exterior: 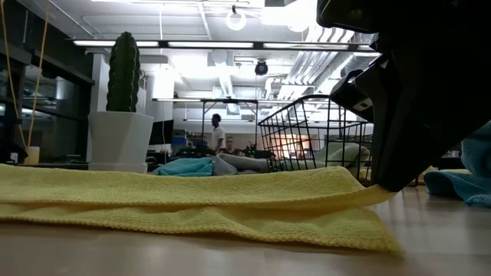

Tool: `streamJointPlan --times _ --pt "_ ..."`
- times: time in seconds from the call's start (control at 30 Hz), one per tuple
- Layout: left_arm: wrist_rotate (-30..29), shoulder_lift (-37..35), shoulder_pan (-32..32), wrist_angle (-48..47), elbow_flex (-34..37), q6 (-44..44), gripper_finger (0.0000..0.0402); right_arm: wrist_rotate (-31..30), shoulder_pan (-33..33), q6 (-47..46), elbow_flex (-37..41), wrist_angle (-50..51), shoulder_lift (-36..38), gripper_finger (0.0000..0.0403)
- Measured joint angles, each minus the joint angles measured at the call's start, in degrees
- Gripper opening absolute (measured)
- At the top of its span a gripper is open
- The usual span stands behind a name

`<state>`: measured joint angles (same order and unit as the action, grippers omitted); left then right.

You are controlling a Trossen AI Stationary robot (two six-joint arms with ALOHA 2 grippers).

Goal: Fold microfiber towels
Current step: Fold the bottom yellow microfiber towel

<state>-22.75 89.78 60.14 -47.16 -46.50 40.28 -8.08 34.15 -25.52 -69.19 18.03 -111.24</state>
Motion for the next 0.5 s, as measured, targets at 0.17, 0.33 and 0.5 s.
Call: streamJointPlan --times 0.17,0.33,0.5 --pt "1.9 0.0 0.0 0.4 0.3 0.0 0.0131 0.0 0.0 0.0 0.0 0.0 0.0 0.0000" --pt "1.6 0.0 0.0 2.2 2.0 1.0 0.0131 0.0 0.0 0.0 0.0 0.0 0.0 0.0000" --pt "0.8 0.0 0.0 2.5 2.1 1.1 0.0131 0.0 0.0 0.0 0.0 0.0 0.0 0.0000"
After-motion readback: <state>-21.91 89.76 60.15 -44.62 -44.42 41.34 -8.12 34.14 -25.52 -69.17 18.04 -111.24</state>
